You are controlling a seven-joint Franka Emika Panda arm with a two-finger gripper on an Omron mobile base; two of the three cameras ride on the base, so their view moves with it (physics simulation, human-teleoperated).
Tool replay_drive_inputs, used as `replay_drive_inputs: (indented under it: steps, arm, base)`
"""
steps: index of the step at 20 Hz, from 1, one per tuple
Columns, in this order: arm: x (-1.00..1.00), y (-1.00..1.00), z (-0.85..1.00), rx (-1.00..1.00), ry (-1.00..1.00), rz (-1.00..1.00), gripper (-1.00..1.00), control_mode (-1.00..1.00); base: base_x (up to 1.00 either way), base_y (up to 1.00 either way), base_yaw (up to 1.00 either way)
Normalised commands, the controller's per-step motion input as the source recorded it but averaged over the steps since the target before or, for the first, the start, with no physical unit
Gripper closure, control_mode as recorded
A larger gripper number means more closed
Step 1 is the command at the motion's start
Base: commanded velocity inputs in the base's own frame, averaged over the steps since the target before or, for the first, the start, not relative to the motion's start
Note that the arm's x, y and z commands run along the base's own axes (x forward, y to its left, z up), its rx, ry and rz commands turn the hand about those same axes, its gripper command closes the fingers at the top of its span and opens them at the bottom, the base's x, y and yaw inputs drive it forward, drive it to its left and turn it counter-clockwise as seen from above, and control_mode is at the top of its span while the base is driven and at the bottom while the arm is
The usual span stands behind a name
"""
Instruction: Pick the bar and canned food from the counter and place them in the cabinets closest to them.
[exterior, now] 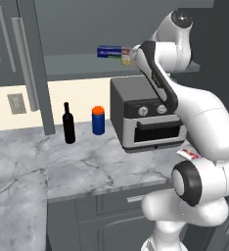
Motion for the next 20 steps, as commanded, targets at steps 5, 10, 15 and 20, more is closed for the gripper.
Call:
replay_drive_inputs:
  steps: [5, 10, 15, 20]
  arm:
    - [-0.97, -0.25, -0.02, 0.00, 0.00, 0.00, -1.00, -1.00]
    - [-0.61, -0.17, 0.00, 0.00, 0.06, 0.00, -1.00, -1.00]
    - [-0.29, 0.00, -0.03, 0.00, 0.04, -0.02, -1.00, -1.00]
    - [-0.55, -0.02, -0.31, 0.00, 0.05, -0.03, -1.00, -1.00]
  base:
    - [0.00, 0.00, 0.00]
    - [0.00, 0.00, 0.00]
    - [0.00, 0.00, 0.00]
    - [0.00, 0.00, 0.00]
